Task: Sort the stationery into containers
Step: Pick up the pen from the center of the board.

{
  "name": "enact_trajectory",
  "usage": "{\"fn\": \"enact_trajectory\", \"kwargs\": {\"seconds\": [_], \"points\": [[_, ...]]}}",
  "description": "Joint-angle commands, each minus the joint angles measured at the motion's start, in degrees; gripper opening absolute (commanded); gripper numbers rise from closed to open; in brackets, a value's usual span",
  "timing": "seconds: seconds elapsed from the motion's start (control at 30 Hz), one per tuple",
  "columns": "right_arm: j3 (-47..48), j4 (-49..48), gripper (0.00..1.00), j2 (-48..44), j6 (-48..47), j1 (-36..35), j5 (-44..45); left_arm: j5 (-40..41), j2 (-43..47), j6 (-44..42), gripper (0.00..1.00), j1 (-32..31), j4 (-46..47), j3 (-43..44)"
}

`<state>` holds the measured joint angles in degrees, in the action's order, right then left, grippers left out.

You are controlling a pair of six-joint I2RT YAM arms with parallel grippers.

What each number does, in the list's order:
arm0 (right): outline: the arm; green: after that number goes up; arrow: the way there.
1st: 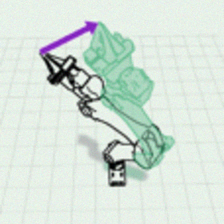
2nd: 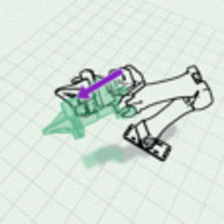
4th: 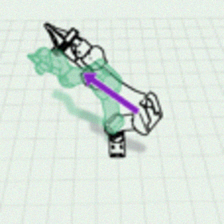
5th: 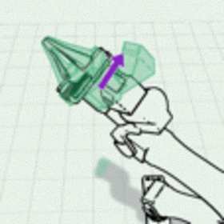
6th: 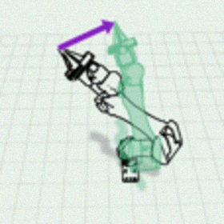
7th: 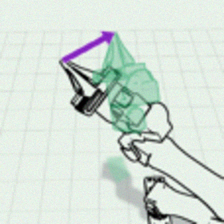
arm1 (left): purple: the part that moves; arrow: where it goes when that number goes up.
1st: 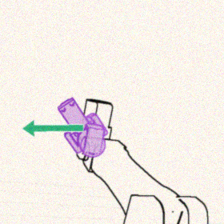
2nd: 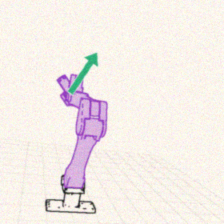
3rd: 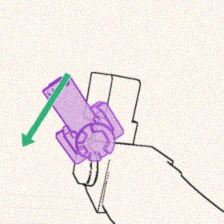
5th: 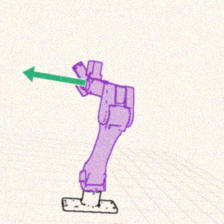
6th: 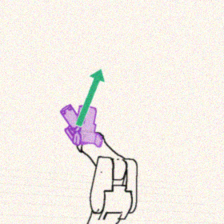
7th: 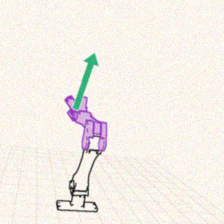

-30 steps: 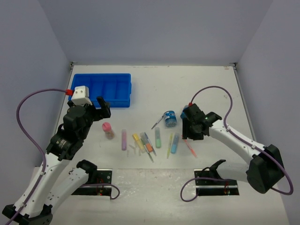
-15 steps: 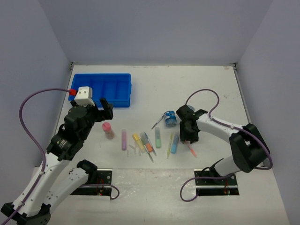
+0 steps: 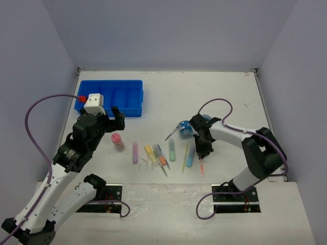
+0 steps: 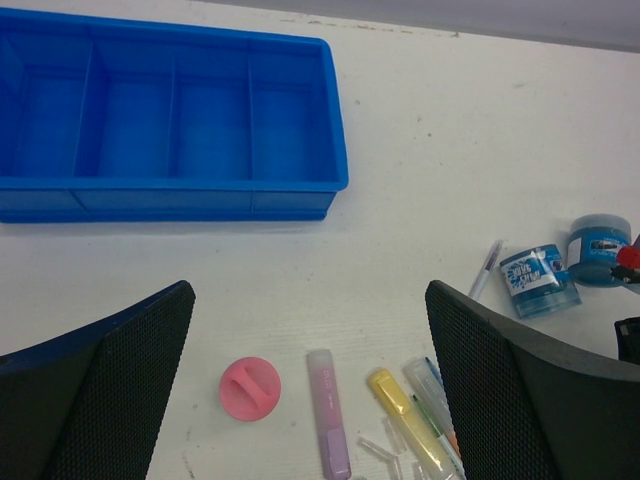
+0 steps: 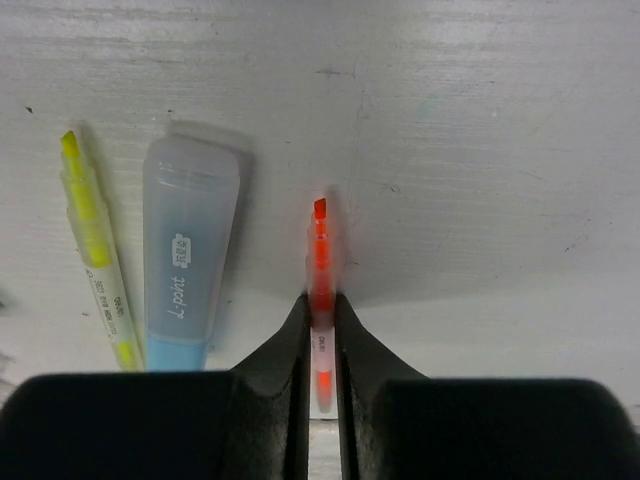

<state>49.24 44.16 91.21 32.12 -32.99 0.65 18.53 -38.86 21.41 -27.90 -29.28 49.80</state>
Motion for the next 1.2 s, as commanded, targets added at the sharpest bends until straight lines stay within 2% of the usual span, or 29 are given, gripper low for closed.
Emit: {"fn": "enact_trajectory", "kwargs": {"seconds": [0.0,0.13,0.23,0.33,0.43,0.57,0.6,0.67,0.73,0.8,0.87,0.97,1.1,1.17], "points": [[0.15,-0.77,0.0,0.92,-0.02,-0.14,1.37,-0.54,-0.16,-1.55,1.0,-0.31,2.12,0.65],[-0.35,2.06,0.0,-3.45,1.13,-0.32,3.8,1.07,-1.24,-0.48,1.0,-0.31,1.23,1.8],[-0.31,5.42,0.0,-10.37,2.19,-0.32,6.43,2.43,-3.14,2.44,1.0,-0.22,-0.68,3.79],[0.86,6.9,0.0,-18.76,2.14,-0.41,7.07,0.54,-5.31,4.92,1.0,-0.22,-1.73,5.74],[2.82,4.03,0.0,-26.8,-0.57,-0.41,7.67,-6.39,-7.64,7.42,1.0,-0.22,-0.9,6.01],[5.1,-0.84,0.0,-32.55,-2.05,-0.32,13.05,-6.51,-12.37,13.3,1.0,-2.24,-0.87,4.17],[5.49,-1.86,0.0,-33.42,-2.45,-0.3,13.88,-2.58,-13.17,14.53,1.0,-4.75,-1.53,4.18],[6.2,-3.63,0.0,-34.96,-3.2,-0.23,16.73,8.1,-16.38,18.81,1.0,-14.82,-3.84,4.25],[6.92,-3.85,0.0,-35.29,-3.67,-0.14,18.75,14.11,-19.9,23.07,1.0,-23.98,-7.22,4.98],[6.42,-4.53,0.0,-35.71,-4.3,-0.13,20.22,17.3,-22.61,28.24,1.0,-28.96,-10.36,5.07],[5.22,-5.35,0.0,-36.23,-4.52,0.02,21.93,18.89,-24.12,33.54,1.0,-31.38,-12.46,4.71],[4.23,-5.61,0.0,-37.54,-4.28,0.31,23.45,20.07,-26.58,40.44,0.93,-36.08,-14.82,3.35],[3.65,-6.26,0.0,-40.36,-4.77,0.39,22.03,17.78,-28.61,46.57,0.71,-39.25,-16.82,-1.05],[3.38,-6.67,0.0,-41.22,-4.82,0.39,21.4,15.89,-28.53,47.64,0.64,-39.74,-15.39,-3.78]]}}
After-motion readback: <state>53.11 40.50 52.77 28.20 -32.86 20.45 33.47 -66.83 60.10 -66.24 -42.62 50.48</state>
